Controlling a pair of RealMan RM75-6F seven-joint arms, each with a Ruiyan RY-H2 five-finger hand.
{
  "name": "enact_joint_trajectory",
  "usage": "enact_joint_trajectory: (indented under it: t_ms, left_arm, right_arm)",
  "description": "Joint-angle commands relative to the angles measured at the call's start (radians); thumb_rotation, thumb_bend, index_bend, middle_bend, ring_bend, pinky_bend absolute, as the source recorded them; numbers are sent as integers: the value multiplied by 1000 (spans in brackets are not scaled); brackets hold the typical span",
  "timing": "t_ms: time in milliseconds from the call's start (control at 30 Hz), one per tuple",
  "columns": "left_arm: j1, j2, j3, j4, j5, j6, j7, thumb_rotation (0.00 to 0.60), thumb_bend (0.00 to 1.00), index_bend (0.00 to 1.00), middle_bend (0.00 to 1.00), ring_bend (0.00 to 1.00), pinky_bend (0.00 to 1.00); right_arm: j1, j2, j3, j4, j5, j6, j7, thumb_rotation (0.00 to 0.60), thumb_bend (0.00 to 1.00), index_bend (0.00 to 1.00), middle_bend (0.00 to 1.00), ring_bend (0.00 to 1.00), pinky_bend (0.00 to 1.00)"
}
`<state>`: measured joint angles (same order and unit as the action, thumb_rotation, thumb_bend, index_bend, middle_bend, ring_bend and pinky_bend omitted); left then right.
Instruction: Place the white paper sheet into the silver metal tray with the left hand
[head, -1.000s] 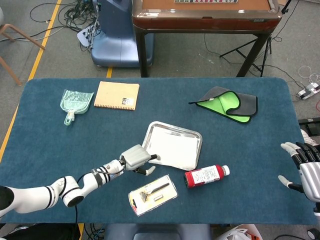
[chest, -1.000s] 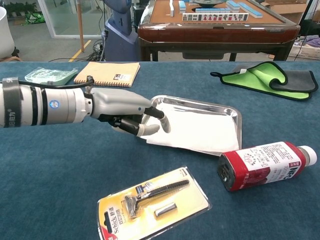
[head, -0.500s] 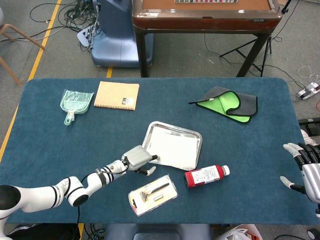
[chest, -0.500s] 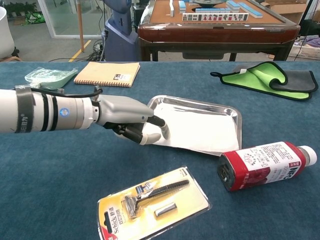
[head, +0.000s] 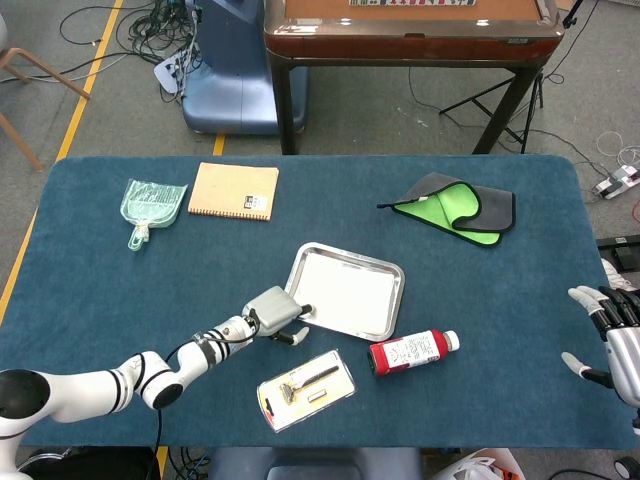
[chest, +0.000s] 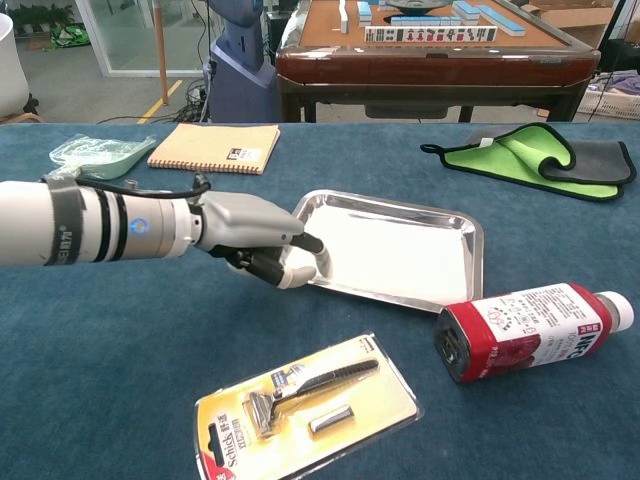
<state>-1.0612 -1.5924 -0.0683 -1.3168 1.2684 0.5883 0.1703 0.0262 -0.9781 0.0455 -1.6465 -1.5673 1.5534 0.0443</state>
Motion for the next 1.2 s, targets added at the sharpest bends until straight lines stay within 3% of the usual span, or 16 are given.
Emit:
enact_joint_trajectory:
  t_ms: [33, 667, 1200]
  left_arm:
    - [-2, -6, -3, 8, -15, -2, 14, 87, 463, 213, 1000, 1000, 1000]
    - [-9, -26, -12, 55, -92, -2, 76, 111, 463, 216, 1000, 1000, 1000]
    - [-10, -5, -4, -7, -137, 14, 134, 110, 462, 225, 1000, 1000, 1000]
  right_arm:
    - [-1, 0, 0, 0, 0, 1, 1, 600, 49, 203, 197, 115, 145]
    - [-3, 5, 1, -7, -1, 4, -4, 600, 48, 203, 197, 115, 145]
    - [-1, 4, 1, -6, -6, 4, -1, 600, 49, 203, 197, 115, 145]
